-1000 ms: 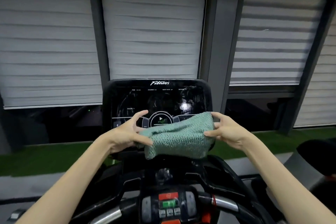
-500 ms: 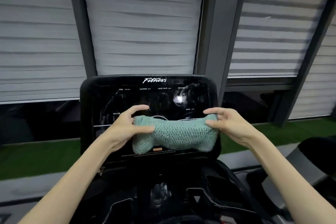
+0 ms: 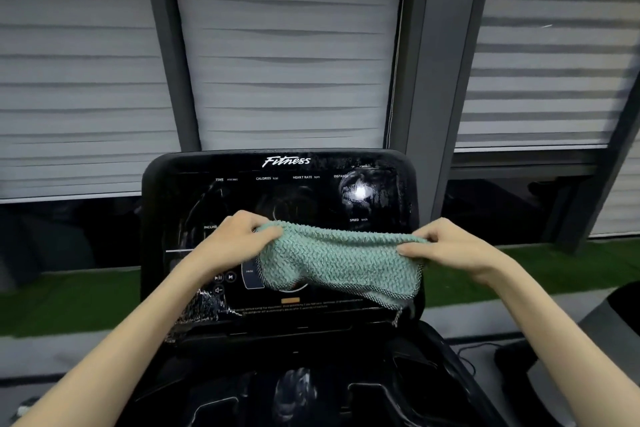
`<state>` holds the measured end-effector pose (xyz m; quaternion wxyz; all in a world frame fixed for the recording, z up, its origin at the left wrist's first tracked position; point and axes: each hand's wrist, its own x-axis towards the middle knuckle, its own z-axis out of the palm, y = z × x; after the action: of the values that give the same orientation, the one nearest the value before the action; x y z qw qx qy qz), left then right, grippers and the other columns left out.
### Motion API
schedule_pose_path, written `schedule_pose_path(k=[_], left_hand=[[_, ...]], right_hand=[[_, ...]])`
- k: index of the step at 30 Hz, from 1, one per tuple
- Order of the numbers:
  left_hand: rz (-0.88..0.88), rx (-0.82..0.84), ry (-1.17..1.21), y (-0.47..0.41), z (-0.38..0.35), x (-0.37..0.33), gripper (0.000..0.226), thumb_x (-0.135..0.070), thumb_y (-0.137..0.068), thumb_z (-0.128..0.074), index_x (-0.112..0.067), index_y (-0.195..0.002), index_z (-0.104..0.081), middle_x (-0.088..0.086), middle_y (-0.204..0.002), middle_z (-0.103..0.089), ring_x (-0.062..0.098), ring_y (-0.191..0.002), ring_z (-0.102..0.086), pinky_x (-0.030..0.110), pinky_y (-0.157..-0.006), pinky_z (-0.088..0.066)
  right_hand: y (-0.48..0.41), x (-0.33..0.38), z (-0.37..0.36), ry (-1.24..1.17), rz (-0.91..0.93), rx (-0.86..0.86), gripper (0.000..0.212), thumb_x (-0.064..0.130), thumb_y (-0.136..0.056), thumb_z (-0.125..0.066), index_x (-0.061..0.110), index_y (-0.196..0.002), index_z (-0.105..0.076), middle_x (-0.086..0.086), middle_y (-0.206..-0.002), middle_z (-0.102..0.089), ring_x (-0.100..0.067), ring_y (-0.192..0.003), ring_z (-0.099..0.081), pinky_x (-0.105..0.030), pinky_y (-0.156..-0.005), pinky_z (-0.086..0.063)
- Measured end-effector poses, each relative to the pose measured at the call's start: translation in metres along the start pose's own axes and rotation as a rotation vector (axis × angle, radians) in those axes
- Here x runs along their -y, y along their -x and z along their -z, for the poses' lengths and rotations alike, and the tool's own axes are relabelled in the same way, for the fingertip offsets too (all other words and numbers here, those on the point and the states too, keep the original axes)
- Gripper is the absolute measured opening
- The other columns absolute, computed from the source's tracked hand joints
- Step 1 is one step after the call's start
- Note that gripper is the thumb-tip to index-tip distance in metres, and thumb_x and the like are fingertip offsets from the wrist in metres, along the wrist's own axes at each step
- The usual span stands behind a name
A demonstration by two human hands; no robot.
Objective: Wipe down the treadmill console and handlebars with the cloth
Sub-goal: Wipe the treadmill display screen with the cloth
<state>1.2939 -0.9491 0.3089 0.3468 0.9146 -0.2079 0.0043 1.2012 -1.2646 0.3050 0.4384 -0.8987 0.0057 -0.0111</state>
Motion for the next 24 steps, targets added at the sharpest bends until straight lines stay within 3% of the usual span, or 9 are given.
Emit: schedule_pose_path(k=[2, 5, 7, 10, 12, 16, 18, 21, 24], left_hand=[[0.035, -0.059, 0.06, -0.003, -0.008, -0.008, 0.041, -0.032, -0.094, -0.055, 0.0, -0.067, -0.049, 0.004, -0.066, -0.043, 0.016, -0.064, -0.04, 0.033, -0.061, -0.028], [0.009, -0.094, 0.101, -0.007, -0.019, -0.021, 0.041, -0.036, -0.09, -0.056, 0.002, -0.078, -0.062, 0.005, -0.07, -0.058, 0.017, -0.066, -0.053, 0.03, -0.062, -0.037], [-0.041, -0.081, 0.061, -0.009, -0.025, -0.034, 0.034, -0.033, -0.091, -0.058, -0.002, -0.083, -0.068, 0.008, -0.081, -0.07, 0.022, -0.077, -0.064, 0.03, -0.065, -0.045], [-0.142, -0.001, 0.049, -0.011, -0.037, -0.056, 0.028, -0.032, -0.096, -0.054, -0.014, -0.084, -0.072, 0.003, -0.088, -0.072, 0.02, -0.089, -0.065, 0.033, -0.076, -0.049], [-0.156, 0.058, 0.172, -0.012, -0.042, -0.066, 0.038, -0.044, -0.1, -0.046, -0.021, -0.083, -0.071, -0.001, -0.085, -0.07, 0.019, -0.085, -0.062, 0.034, -0.077, -0.047], [-0.107, 0.102, 0.308, -0.014, -0.043, -0.07, 0.071, -0.079, -0.085, -0.033, -0.024, -0.105, -0.074, -0.013, -0.072, -0.059, 0.007, -0.069, -0.05, 0.025, -0.07, -0.04], [-0.212, 0.122, 0.276, -0.013, -0.041, -0.064, 0.057, -0.072, -0.082, -0.05, -0.026, -0.106, -0.072, -0.019, -0.072, -0.062, 0.0, -0.07, -0.054, 0.018, -0.067, -0.04], [-0.283, 0.145, 0.321, -0.014, -0.039, -0.049, 0.039, -0.047, -0.082, -0.074, -0.029, -0.115, -0.069, -0.016, -0.101, -0.073, -0.003, -0.097, -0.065, 0.019, -0.088, -0.049], [-0.23, 0.093, 0.376, -0.015, -0.041, -0.042, 0.022, -0.015, -0.091, -0.068, -0.023, -0.111, -0.072, -0.004, -0.104, -0.074, 0.006, -0.101, -0.067, 0.03, -0.096, -0.052]], right_hand=[[-0.004, 0.004, -0.003, -0.065, -0.008, 0.012, 0.028, 0.022, -0.086, -0.069, -0.005, -0.079, -0.07, -0.016, -0.078, -0.07, -0.009, -0.069, -0.06, -0.023, -0.064, -0.046], [-0.007, 0.017, -0.01, -0.113, 0.022, 0.016, 0.03, 0.023, -0.087, -0.068, -0.008, -0.089, -0.068, -0.019, -0.091, -0.072, -0.018, -0.076, -0.063, -0.032, -0.069, -0.044], [-0.01, 0.03, -0.016, -0.136, 0.075, 0.015, 0.026, 0.021, -0.088, -0.067, -0.005, -0.089, -0.07, -0.015, -0.087, -0.072, -0.019, -0.075, -0.063, -0.03, -0.067, -0.047], [-0.013, 0.056, -0.032, -0.108, 0.157, 0.001, 0.026, 0.016, -0.09, -0.063, 0.008, -0.066, -0.066, 0.001, -0.064, -0.062, -0.009, -0.059, -0.054, -0.021, -0.054, -0.043], [-0.018, 0.068, -0.042, -0.047, 0.191, -0.029, 0.031, 0.022, -0.091, -0.057, 0.009, -0.063, -0.058, 0.002, -0.061, -0.052, -0.009, -0.055, -0.046, -0.025, -0.055, -0.041], [-0.02, 0.081, -0.045, -0.219, 0.089, 0.13, 0.031, 0.016, -0.096, -0.039, 0.001, -0.094, -0.066, -0.005, -0.083, -0.058, -0.011, -0.069, -0.049, -0.03, -0.073, -0.049], [-0.017, 0.082, -0.04, -0.268, 0.093, 0.247, 0.039, 0.001, -0.092, -0.036, 0.013, -0.092, -0.073, 0.005, -0.081, -0.064, -0.006, -0.074, -0.052, -0.03, -0.082, -0.046], [-0.016, 0.073, -0.031, -0.413, 0.104, 0.347, 0.053, -0.016, -0.087, -0.033, 0.015, -0.108, -0.07, 0.004, -0.102, -0.072, -0.01, -0.101, -0.064, -0.026, -0.092, -0.052], [-0.018, 0.061, -0.024, -0.392, 0.156, 0.194, 0.039, -0.01, -0.093, -0.041, 0.012, -0.114, -0.066, -0.004, -0.108, -0.073, -0.015, -0.102, -0.068, -0.029, -0.091, -0.054]])
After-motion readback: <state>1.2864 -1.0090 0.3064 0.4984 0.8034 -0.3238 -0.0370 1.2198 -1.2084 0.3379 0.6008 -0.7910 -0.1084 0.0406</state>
